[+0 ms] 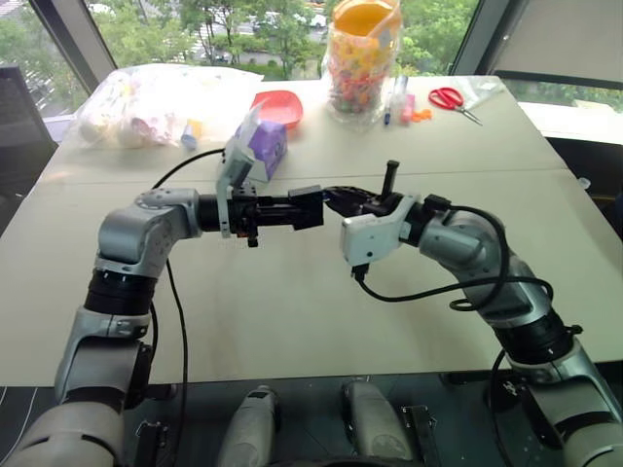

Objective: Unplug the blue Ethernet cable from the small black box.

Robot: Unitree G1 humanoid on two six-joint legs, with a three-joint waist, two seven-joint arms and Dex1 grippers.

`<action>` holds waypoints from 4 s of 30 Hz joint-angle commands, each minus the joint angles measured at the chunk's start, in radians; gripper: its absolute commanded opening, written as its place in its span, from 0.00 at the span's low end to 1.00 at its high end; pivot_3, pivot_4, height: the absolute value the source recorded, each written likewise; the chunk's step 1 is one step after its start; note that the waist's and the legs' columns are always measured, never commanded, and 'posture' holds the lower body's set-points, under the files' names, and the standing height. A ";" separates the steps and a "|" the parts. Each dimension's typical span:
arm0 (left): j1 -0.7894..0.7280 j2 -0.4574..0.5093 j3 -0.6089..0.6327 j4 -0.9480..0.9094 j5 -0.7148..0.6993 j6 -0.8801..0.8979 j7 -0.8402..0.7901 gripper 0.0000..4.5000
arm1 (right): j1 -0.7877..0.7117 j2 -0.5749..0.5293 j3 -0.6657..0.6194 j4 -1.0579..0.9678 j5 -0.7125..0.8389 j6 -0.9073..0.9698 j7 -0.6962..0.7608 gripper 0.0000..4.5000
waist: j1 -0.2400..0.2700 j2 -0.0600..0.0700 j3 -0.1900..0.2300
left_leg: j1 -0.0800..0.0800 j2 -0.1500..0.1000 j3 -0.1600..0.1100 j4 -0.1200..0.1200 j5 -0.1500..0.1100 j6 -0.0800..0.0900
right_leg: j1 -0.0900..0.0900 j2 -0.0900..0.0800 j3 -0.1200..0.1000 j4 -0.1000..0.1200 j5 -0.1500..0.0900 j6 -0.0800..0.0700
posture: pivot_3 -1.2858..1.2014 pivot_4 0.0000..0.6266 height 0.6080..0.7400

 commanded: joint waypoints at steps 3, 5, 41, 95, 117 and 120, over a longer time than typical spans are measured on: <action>-0.023 0.005 -0.007 0.007 0.021 -0.033 -0.018 0.10 | -0.024 0.009 -0.036 -0.079 0.082 0.071 0.068 0.10 | -0.001 0.000 0.000 | 0.000 0.000 0.000 0.000 0.000 0.000 | 0.000 0.000 0.000 0.000 0.000 0.000 | 0.52 0.24 1.00; -0.024 0.012 -0.011 0.010 0.028 -0.041 -0.037 0.10 | -0.022 0.023 -0.054 -0.102 0.173 0.198 0.143 0.30 | -0.001 0.000 0.000 | 0.000 0.000 0.000 0.000 0.000 0.000 | 0.000 0.000 0.000 0.000 0.000 0.000 | 0.52 0.24 1.00; 0.043 0.098 -0.032 -0.079 0.051 -0.139 -0.178 0.10 | -0.315 0.085 -0.232 0.102 1.081 1.432 0.277 0.58 | -0.001 0.000 0.000 | 0.000 0.000 0.000 -0.001 0.000 0.001 | -0.001 0.000 0.000 0.000 0.000 0.000 | 0.52 0.24 1.00; 0.164 -0.009 -0.073 -0.025 0.243 -0.417 0.021 0.10 | -0.173 0.108 -0.239 0.457 0.736 0.966 -0.196 0.09 | 0.001 0.000 0.000 | -0.001 0.000 0.001 -0.001 0.000 0.001 | -0.002 0.000 0.000 0.000 0.000 0.000 | 0.52 0.24 1.00; 0.070 -0.249 -0.055 0.565 0.438 -0.934 0.251 0.10 | 0.152 0.119 -0.477 -0.358 0.965 1.459 -0.310 0.99 | 0.013 -0.001 0.000 | -0.001 0.000 0.000 0.001 -0.001 0.001 | -0.001 -0.001 0.000 0.000 0.000 0.000 | 0.52 0.24 1.00; 0.057 -0.243 -0.043 0.629 0.444 -0.958 0.259 0.10 | 0.166 0.139 -0.488 -0.385 0.972 1.485 -0.334 0.99 | 0.016 -0.001 -0.001 | 0.000 0.000 0.000 0.001 0.000 0.001 | 0.001 0.000 0.000 0.000 0.000 0.000 | 0.52 0.24 1.00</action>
